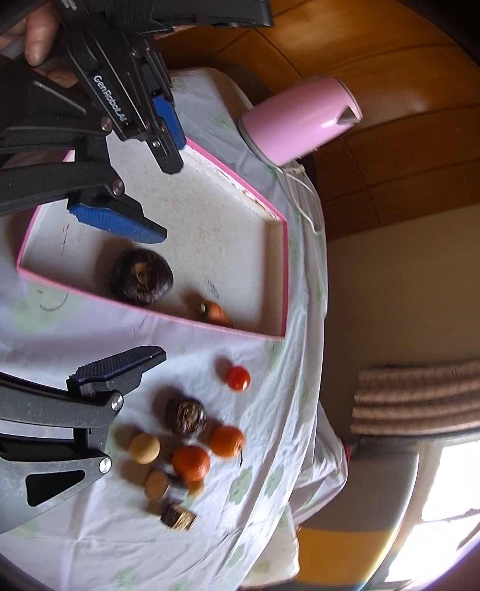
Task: Organize fruits
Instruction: 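Carry the dark round fruit into the pink tray and open the right gripper, then move the left gripper to the small yellow round fruit and grasp it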
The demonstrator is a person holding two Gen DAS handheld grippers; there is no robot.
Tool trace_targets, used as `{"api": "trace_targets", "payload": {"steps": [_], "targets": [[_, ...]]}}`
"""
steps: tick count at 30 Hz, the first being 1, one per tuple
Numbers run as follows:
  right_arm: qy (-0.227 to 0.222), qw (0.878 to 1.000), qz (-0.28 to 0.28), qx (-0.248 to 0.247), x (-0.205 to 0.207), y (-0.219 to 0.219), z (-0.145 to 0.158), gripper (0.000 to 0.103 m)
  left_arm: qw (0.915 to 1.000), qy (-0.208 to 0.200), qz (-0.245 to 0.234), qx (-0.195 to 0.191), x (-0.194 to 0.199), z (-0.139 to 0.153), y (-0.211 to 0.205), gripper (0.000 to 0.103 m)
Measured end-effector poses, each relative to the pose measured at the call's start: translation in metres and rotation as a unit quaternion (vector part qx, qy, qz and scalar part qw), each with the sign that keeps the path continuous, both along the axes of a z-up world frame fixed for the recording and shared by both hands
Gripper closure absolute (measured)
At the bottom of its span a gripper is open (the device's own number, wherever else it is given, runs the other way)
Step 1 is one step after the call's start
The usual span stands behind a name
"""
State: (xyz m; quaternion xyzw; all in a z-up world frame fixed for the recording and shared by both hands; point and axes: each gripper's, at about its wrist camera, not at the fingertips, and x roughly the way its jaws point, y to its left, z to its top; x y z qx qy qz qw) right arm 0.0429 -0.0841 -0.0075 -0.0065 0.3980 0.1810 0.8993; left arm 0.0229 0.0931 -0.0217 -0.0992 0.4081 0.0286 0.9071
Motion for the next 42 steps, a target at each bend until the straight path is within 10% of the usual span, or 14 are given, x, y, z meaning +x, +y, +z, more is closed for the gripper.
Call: {"api": "trace_targets", "payload": {"steps": [20, 42], "targets": [[0.039, 0.974, -0.222, -0.024, -0.015, -0.164, -0.035, 0.041, 0.9901, -0.009, -0.14, 0.001, 0.003, 0.011, -0.076, 0.071], [0.028, 0.968, -0.248, -0.017, -0.023, -0.195, -0.036, 0.041, 0.9607, 0.052, -0.272, 0.0, 0.063, -0.014, -0.201, 0.071]]}}
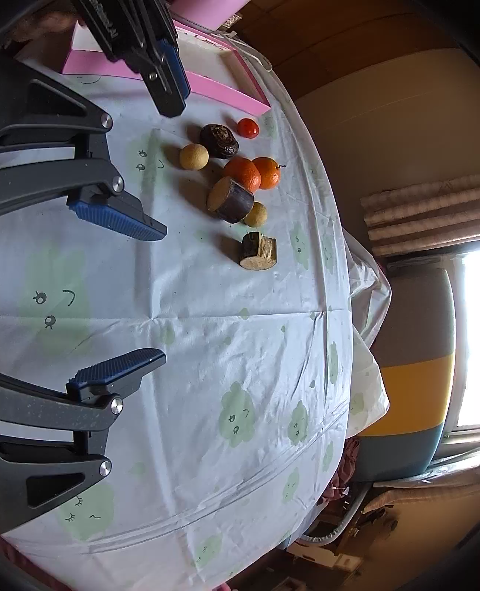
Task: Organize fruits
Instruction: 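Move the left gripper to the small yellow round fruit and grasp it, then grasp the dark cut cylinder piece with the right gripper while the left holds the yellow fruit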
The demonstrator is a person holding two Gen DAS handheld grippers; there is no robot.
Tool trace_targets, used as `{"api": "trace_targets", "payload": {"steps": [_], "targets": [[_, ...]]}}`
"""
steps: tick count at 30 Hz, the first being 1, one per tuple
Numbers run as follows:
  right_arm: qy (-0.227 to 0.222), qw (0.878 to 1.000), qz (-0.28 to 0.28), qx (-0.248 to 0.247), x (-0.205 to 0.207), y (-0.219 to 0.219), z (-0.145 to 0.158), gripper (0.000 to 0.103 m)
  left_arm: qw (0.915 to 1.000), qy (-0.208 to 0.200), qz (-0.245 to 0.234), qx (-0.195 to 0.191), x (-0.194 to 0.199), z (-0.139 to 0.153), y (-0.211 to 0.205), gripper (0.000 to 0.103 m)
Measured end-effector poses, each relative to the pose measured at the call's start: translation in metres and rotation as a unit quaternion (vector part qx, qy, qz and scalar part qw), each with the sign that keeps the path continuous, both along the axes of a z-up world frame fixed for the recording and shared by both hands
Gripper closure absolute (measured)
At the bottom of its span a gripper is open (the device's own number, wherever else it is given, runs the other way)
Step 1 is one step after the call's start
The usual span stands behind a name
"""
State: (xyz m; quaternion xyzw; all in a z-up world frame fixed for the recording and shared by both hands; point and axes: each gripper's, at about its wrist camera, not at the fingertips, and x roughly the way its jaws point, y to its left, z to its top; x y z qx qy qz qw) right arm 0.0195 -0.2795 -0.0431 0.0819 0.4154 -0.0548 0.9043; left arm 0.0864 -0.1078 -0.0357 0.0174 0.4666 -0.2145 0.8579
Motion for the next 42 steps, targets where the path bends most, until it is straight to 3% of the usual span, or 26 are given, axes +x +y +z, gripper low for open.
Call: {"api": "trace_targets", "payload": {"steps": [9, 12, 23, 25, 33, 42], "targets": [[-0.002, 1.0, -0.004, 0.012, 0.002, -0.013, 0.003, 0.041, 0.9994, 0.014, 0.022, 0.022, 0.032, -0.027, -0.018, 0.071], [0.001, 1.0, -0.005, 0.012, 0.003, -0.016, 0.002, 0.041, 0.9996, 0.001, 0.025, 0.016, 0.033, -0.028, -0.017, 0.077], [0.006, 0.999, 0.018, 0.043, 0.014, -0.014, 0.001, 0.042, 0.9997, -0.022, 0.005, 0.002, -0.021, -0.028, 0.0, 0.078], [0.008, 0.998, 0.024, 0.059, 0.021, -0.014, 0.002, 0.042, 0.9991, -0.041, 0.006, 0.0, -0.027, -0.03, 0.001, 0.078], [0.005, 0.995, 0.051, 0.091, 0.062, -0.005, 0.019, 0.048, 0.9985, -0.042, 0.015, -0.033, -0.024, -0.035, 0.008, 0.078], [0.041, 0.992, 0.041, 0.115, 0.126, 0.004, -0.001, 0.048, 0.9979, -0.051, 0.014, -0.036, -0.028, -0.037, 0.009, 0.077]]}}
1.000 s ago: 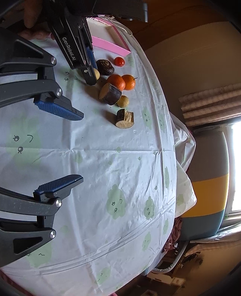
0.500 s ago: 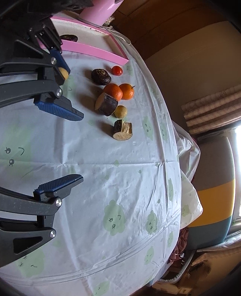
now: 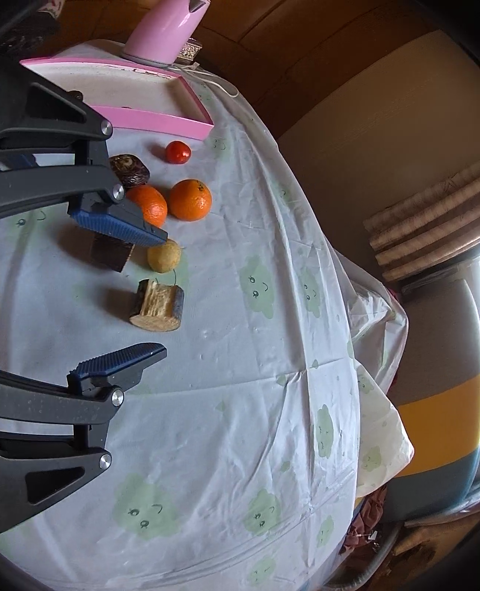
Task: Organize fruits
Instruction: 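Grasp the dark cut cylinder piece with the right gripper while the left holds the yellow fruit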
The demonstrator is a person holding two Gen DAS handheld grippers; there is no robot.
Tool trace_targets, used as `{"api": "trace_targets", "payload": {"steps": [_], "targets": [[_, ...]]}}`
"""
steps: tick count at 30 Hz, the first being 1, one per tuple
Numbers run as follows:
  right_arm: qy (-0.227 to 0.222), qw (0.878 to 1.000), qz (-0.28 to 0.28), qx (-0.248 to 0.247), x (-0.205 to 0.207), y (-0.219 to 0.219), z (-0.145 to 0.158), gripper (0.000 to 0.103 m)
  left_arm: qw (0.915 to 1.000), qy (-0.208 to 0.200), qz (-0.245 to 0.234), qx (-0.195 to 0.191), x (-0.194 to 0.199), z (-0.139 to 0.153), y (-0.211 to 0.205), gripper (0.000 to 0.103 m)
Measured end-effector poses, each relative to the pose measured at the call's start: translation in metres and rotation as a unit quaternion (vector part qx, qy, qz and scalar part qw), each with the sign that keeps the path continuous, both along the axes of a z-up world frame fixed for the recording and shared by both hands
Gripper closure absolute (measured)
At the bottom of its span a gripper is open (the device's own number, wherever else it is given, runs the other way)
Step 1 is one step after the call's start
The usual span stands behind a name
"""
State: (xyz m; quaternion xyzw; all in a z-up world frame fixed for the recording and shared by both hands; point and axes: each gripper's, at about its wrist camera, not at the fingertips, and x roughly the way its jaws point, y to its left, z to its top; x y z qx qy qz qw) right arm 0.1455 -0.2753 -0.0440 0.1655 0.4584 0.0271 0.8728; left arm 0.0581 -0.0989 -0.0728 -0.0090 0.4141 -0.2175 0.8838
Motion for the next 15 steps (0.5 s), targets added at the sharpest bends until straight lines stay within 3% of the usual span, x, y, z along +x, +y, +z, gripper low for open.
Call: {"api": "trace_targets", "payload": {"steps": [1, 3, 7, 9, 12, 13, 15], "targets": [[0.006, 1.0, 0.002, -0.003, 0.004, 0.001, -0.004, 0.052, 1.0, -0.002, 0.0, 0.001, -0.001, 0.0, 0.0, 0.077], [0.014, 1.0, -0.001, -0.02, 0.008, 0.002, -0.009, 0.076, 1.0, -0.002, -0.001, 0.001, -0.001, 0.0, 0.0, 0.077], [0.007, 1.0, -0.011, -0.025, -0.003, -0.011, -0.006, 0.075, 1.0, -0.003, -0.002, 0.002, -0.001, 0.0, 0.0, 0.077], [0.017, 0.999, -0.023, 0.03, -0.011, -0.031, -0.011, 0.075, 1.0, -0.004, -0.002, 0.002, -0.001, 0.0, 0.001, 0.077], [0.014, 0.996, -0.052, 0.072, -0.027, -0.057, -0.012, 0.075, 1.0, -0.004, -0.001, 0.004, -0.001, 0.0, 0.0, 0.077], [0.014, 0.995, -0.062, 0.078, -0.032, -0.063, -0.012, 0.073, 1.0, -0.004, 0.0, 0.004, -0.001, 0.0, 0.0, 0.077], [0.02, 0.994, -0.081, 0.068, -0.04, -0.074, -0.013, 0.059, 1.0, -0.003, 0.0, 0.004, 0.0, -0.001, -0.001, 0.077]]}}
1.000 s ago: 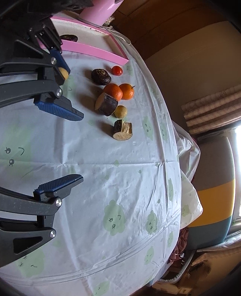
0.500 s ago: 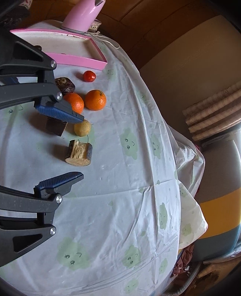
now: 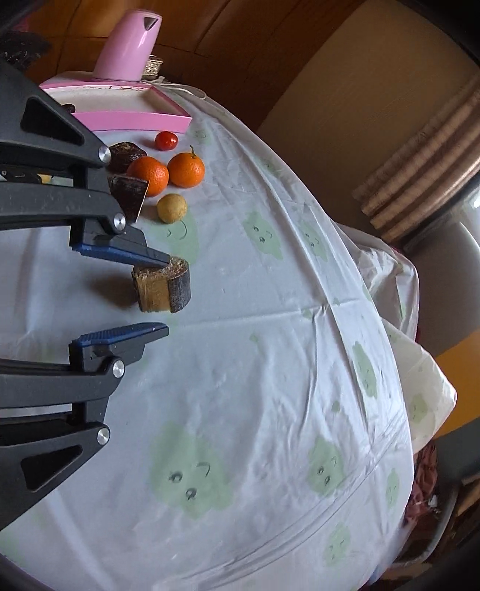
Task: Organize fruits
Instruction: 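Grasp the dark cut cylinder piece with the right gripper while the left holds the yellow fruit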
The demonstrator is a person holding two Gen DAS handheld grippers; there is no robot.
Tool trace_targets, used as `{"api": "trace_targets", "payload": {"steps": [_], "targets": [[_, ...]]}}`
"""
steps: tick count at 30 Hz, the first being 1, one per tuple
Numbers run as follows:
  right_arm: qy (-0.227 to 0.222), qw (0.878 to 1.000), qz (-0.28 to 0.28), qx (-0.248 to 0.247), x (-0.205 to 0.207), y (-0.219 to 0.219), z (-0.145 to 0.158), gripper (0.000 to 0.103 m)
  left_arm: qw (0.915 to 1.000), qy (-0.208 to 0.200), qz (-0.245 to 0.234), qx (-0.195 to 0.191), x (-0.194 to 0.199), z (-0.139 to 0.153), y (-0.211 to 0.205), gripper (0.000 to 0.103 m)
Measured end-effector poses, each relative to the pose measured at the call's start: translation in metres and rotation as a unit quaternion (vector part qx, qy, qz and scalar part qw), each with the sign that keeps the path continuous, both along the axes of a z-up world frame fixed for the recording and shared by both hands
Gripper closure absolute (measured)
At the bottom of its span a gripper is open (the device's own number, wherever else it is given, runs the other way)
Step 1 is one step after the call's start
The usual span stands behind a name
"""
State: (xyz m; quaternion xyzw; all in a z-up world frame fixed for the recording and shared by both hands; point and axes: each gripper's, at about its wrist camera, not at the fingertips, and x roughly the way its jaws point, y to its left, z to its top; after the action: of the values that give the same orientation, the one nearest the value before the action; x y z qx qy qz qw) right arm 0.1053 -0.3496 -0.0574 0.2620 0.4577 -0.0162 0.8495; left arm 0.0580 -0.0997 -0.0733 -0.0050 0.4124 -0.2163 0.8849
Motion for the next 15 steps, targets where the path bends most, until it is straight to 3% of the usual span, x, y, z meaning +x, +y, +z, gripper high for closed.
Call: {"api": "trace_targets", "payload": {"steps": [7, 15], "targets": [[0.002, 0.999, -0.015, -0.029, -0.013, -0.013, 0.004, 0.047, 1.0, 0.001, 0.0, 0.001, 0.001, 0.0, 0.0, 0.077], [-0.01, 0.994, 0.049, -0.1, 0.006, 0.032, 0.01, 0.043, 1.0, 0.002, -0.001, 0.007, 0.002, 0.001, -0.001, 0.078]]}}
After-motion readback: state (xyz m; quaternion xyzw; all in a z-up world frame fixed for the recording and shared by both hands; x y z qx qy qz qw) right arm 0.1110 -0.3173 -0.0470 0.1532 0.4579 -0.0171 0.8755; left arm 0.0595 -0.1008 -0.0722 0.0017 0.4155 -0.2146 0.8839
